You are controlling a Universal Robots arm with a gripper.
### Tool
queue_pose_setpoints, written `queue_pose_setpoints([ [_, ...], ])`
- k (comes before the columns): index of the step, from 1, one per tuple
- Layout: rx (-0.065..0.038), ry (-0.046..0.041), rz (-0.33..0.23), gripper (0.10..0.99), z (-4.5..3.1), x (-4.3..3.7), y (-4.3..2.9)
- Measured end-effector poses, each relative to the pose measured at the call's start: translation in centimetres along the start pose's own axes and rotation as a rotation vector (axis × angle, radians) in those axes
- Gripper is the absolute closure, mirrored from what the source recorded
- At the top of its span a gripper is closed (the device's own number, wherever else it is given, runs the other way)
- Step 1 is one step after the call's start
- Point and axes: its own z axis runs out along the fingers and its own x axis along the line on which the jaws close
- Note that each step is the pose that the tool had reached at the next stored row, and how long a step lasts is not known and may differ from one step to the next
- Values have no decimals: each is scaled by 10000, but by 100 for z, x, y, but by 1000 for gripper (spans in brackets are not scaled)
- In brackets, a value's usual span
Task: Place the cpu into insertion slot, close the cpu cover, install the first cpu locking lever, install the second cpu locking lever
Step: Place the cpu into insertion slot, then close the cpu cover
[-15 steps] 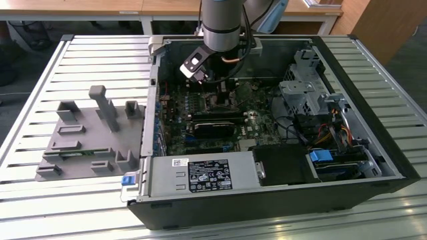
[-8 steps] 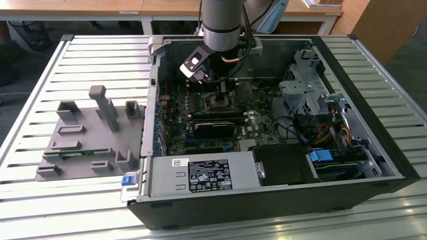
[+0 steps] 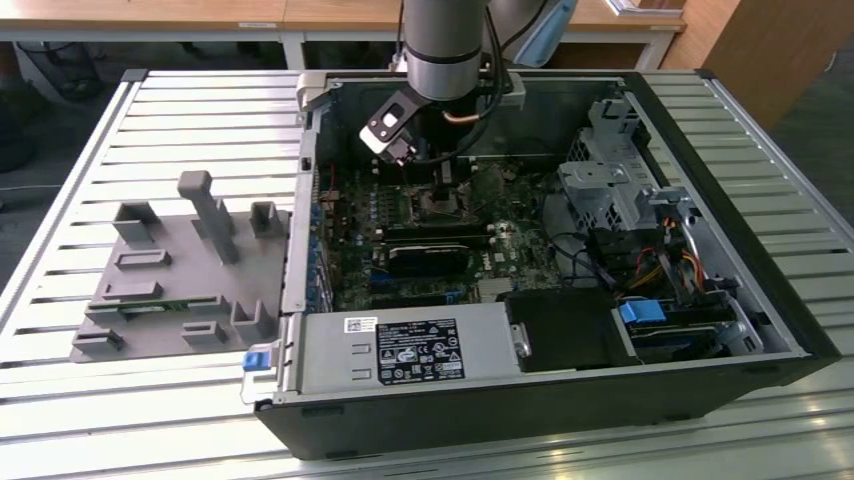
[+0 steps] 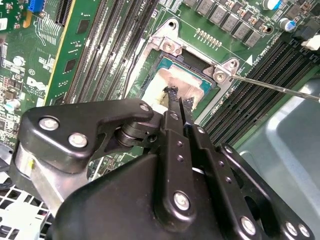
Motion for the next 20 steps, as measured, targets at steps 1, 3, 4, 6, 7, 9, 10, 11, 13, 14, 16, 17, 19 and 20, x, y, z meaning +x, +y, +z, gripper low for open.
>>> queue_pose_setpoints([
  [1, 2, -3, 0, 918, -3, 0, 0],
  [3, 3, -2, 0, 918, -5, 0, 0],
  [4, 4, -1, 1, 918, -6, 0, 0],
  [6, 7, -2, 1, 918, -8, 0, 1],
  [7, 8, -4, 2, 918, -11, 0, 1],
  [9, 9, -5, 3, 918, -18, 0, 1],
  [10, 8, -3, 4, 918, -23, 0, 1],
  [11, 9, -4, 4, 918, -28, 0, 2],
  [13, 9, -3, 5, 918, -40, 0, 3],
  [14, 8, -3, 7, 918, -45, 0, 3],
  [16, 8, -3, 12, 918, -53, 1, 4],
  [17, 8, -3, 16, 918, -57, 1, 4],
  [19, 9, 3, 18, 918, -65, 0, 4],
  [20, 9, 4, 19, 918, -69, 1, 5],
])
